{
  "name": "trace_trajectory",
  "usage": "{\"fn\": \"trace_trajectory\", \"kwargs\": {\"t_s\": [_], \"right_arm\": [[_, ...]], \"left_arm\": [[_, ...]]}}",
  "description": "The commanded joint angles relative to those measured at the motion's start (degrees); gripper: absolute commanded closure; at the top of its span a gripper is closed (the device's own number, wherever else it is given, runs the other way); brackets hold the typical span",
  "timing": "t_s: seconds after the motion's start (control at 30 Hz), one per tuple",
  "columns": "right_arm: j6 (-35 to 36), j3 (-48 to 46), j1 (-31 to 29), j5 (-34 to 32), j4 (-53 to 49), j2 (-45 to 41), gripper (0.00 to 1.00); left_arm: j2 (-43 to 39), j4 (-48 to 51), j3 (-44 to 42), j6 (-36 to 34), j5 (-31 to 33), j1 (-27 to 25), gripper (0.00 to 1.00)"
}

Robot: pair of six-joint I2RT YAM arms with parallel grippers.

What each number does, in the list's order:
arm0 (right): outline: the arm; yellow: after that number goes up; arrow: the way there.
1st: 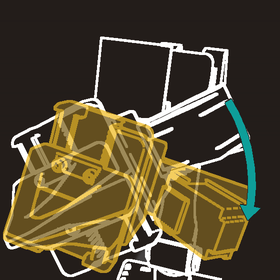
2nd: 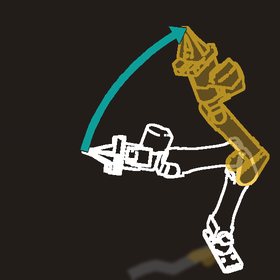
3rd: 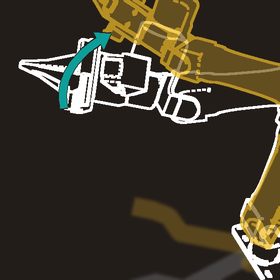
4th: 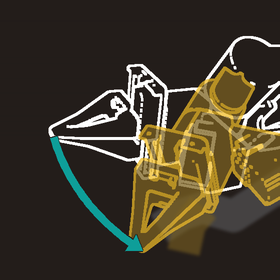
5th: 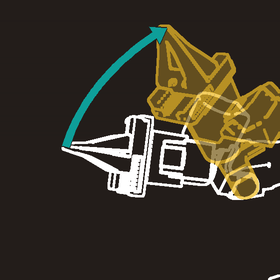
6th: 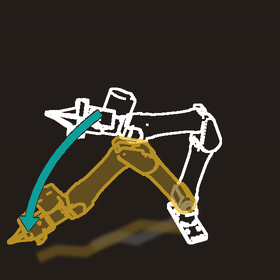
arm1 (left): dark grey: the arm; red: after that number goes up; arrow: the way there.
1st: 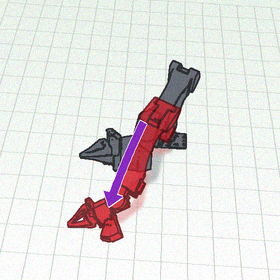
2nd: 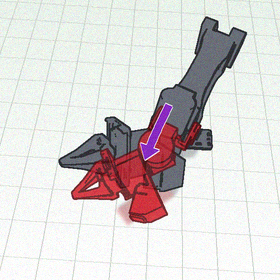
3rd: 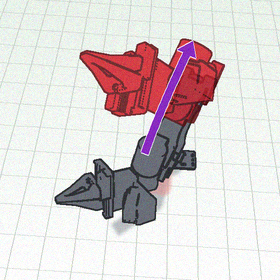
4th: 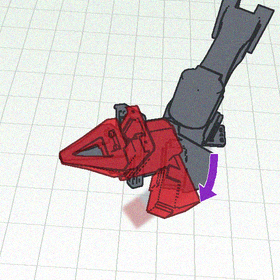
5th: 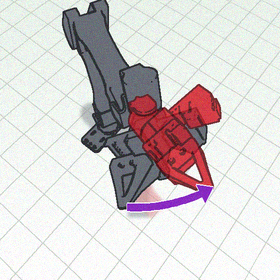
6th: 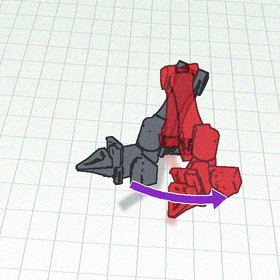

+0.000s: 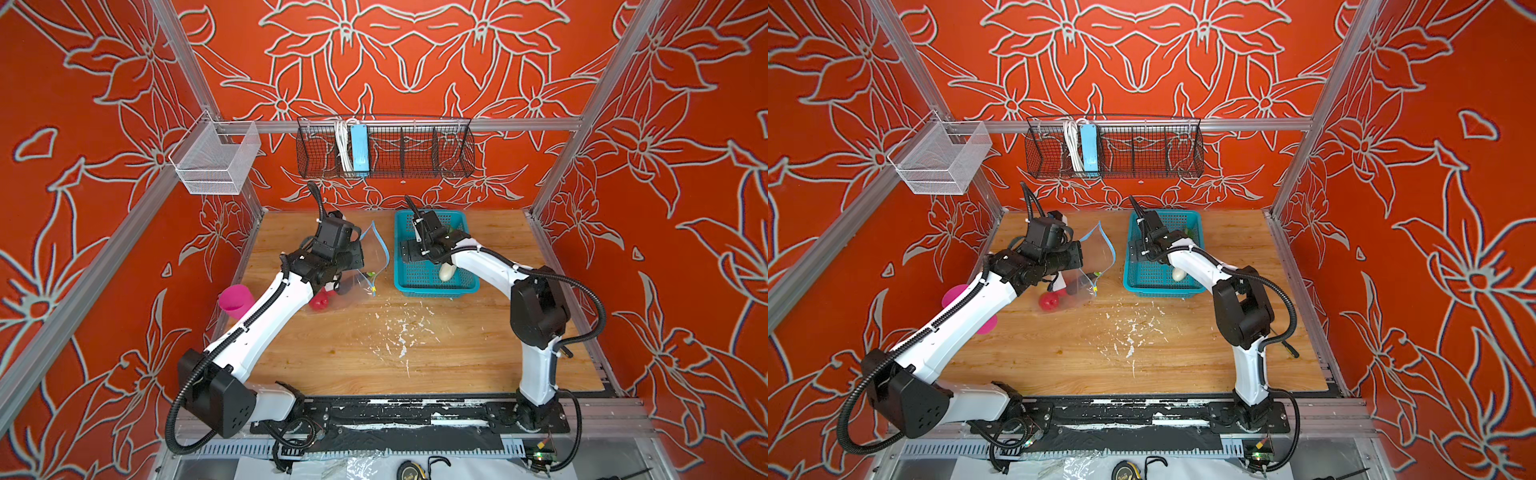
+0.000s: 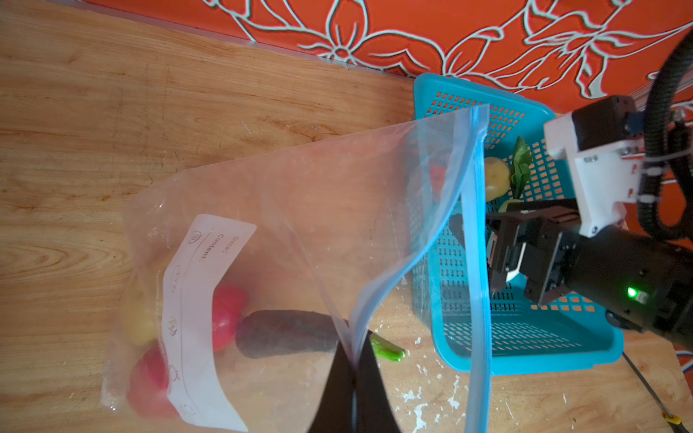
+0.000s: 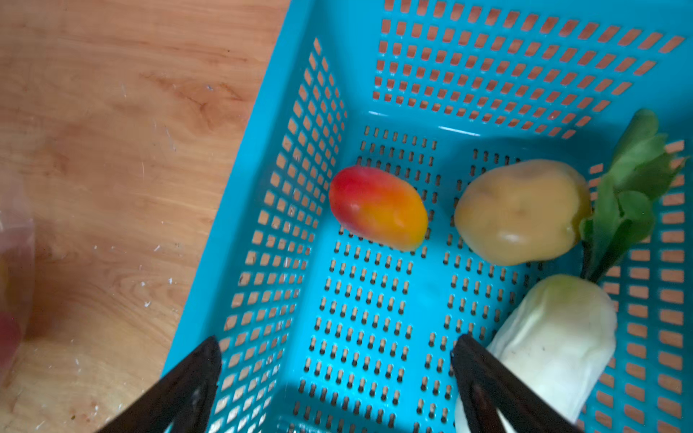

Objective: Place the food in the zip-top bag and seal the zipper
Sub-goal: 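Lower the right gripper into the basket onto the red-yellow mango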

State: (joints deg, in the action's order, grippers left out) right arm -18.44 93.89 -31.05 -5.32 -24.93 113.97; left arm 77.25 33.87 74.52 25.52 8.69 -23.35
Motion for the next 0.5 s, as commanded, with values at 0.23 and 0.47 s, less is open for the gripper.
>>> {"fn": "trace_trajectory", "kwargs": {"t_s": [0.23,0.47], "right_arm": [[2.52,4.55,1.01,-2.59,0.23,4.95,0.02],[3.97,6.38,1.36,-3.11,0.23,7.45,0.02]], "left_arm": [[-2.11,0.06,0.19,-0.33,0.28,-0.29,1.00],[-2.05,0.15,0.21,-0.29,0.01,-0.29,1.00]]}}
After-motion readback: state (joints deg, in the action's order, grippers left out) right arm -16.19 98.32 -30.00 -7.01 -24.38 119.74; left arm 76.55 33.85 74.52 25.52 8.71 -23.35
